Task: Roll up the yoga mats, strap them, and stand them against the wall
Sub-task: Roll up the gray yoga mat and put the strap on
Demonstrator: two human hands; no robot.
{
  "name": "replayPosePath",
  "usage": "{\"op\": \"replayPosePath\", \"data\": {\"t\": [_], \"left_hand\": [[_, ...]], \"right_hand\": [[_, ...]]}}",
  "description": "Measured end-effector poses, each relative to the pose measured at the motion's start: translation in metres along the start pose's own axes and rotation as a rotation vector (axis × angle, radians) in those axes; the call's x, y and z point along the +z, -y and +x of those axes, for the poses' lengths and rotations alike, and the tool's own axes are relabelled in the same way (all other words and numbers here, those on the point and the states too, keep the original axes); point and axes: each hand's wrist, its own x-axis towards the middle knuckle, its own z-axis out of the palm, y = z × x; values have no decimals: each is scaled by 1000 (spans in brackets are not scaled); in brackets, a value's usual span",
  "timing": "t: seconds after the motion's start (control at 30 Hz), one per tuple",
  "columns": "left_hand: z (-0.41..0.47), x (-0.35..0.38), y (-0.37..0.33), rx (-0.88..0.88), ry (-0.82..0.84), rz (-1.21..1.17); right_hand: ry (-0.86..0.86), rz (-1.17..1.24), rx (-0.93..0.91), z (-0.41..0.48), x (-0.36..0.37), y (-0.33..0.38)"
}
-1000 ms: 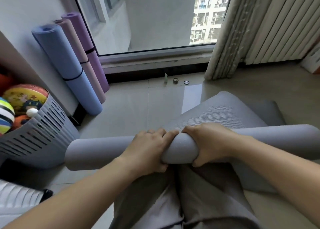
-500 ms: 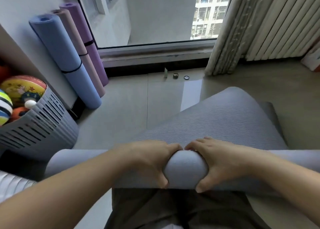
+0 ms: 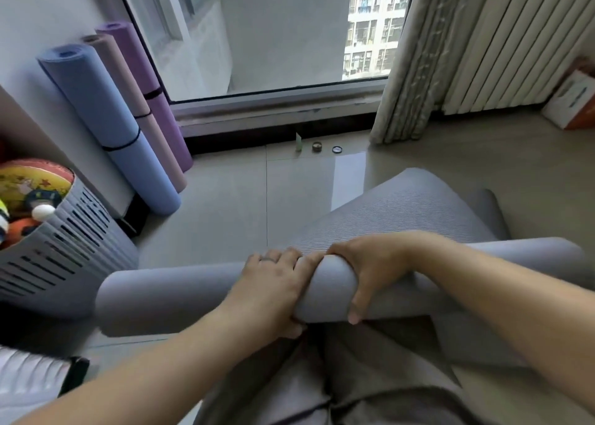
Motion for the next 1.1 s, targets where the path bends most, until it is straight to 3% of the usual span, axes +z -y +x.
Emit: {"op": "replayPosePath", "data": {"t": [0.13, 0.27, 0.4, 0.5, 0.6, 0.67, 0.7, 0.8, 0.87, 0.9, 0.97, 1.03, 1.1], "left_hand": [[12, 0, 20, 6, -2, -133], [19, -6, 26, 54, 51, -250], [19, -9, 26, -4, -26, -115], [6, -3, 19, -6, -281, 46], [-7, 12, 14, 176, -649, -105], [-9, 8, 12, 225, -596, -276], [-8, 4, 11, 138, -507, -389], [9, -11, 17, -294, -204, -896], [26, -31, 19, -552, -145, -1504], [36, -43, 23, -641, -166, -1851], [61, -62, 35, -650, -306, -2363], [83, -83, 49, -595, -464, -2570], [99, -109, 63, -484, -567, -2617]], "right_hand": [[-373, -447, 41, -15, 41, 11], [-601, -427, -32, -2, 61, -2], [-520, -297, -48, 3, 32, -9], [-533, -297, -59, 2, 16, -14], [-617, -374, -56, 3, -3, -19], [-664, -435, -41, 5, -21, -20], [-680, -450, -34, 7, -29, -20], [-747, -487, -29, 14, -54, -15], [-802, -499, -26, 18, -69, -8], [-839, -512, -28, 19, -79, -3], [-908, -524, -13, 22, -95, 4], [-984, -504, 23, 24, -112, 9], [-1084, -455, 60, 25, -129, 11]]}}
